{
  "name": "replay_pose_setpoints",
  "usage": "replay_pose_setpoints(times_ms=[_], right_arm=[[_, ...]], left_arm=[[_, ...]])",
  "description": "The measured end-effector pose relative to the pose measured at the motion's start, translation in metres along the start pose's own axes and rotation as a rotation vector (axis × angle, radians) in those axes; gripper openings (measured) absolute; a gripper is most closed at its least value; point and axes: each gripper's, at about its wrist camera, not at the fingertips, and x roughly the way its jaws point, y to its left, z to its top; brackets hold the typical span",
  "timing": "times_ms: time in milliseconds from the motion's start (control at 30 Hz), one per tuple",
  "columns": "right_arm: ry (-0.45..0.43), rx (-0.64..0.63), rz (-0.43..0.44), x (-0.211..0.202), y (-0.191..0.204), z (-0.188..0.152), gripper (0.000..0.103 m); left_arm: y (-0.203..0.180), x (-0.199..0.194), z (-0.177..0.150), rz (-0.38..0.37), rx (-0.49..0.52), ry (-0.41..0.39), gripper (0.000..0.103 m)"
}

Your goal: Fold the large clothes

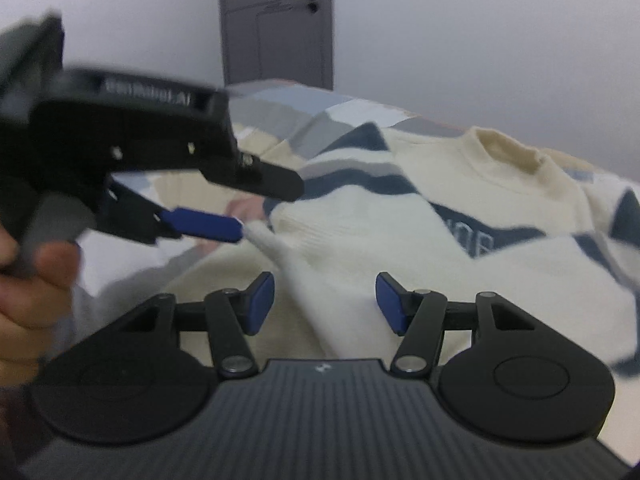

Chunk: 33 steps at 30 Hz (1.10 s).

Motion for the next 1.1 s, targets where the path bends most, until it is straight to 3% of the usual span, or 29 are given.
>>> replay_pose_setpoints(times_ms=[167,233,367,400,533,733,900,1100], right_arm=[[0.05,-0.093,-0.071,0.03,0.011,0.001,0.056],[0.063,-0.078,-0.095,0.035,0.009,0.001,0.05],[0.017,-0.002,-0.089,0.017,0.001,0.009,0.017],[0.005,-0.003,-0.097,0.012,0.0,0.012,0.014],[-0.054,0.002,-0.153,-0.016,-0.012,0.024,0.013],[-0.08,0.198,-0.259,-0.058,-0.059,0.011,0.013],[0.067,0.514,-0.228,-0.078,-0.114,-0.042,0.014],[0.197,0.677,-0.116,-0.077,-0.133,-0.089,0.024]], left_arm=[[0.012,-0.009,0.007,0.037,-0.021,-0.036,0.07],[0.017,-0.011,0.008,0.041,-0.037,-0.037,0.07],[0.023,-0.018,0.003,0.046,-0.038,-0.045,0.07],[0.022,-0.02,0.002,0.056,-0.028,-0.049,0.07],[0.02,-0.026,-0.001,0.069,-0.008,-0.06,0.07],[0.011,-0.024,-0.009,0.117,0.045,-0.039,0.07],[0.005,-0.021,-0.019,0.155,0.099,0.008,0.07],[0.0,-0.021,-0.03,0.245,0.166,0.032,0.07]])
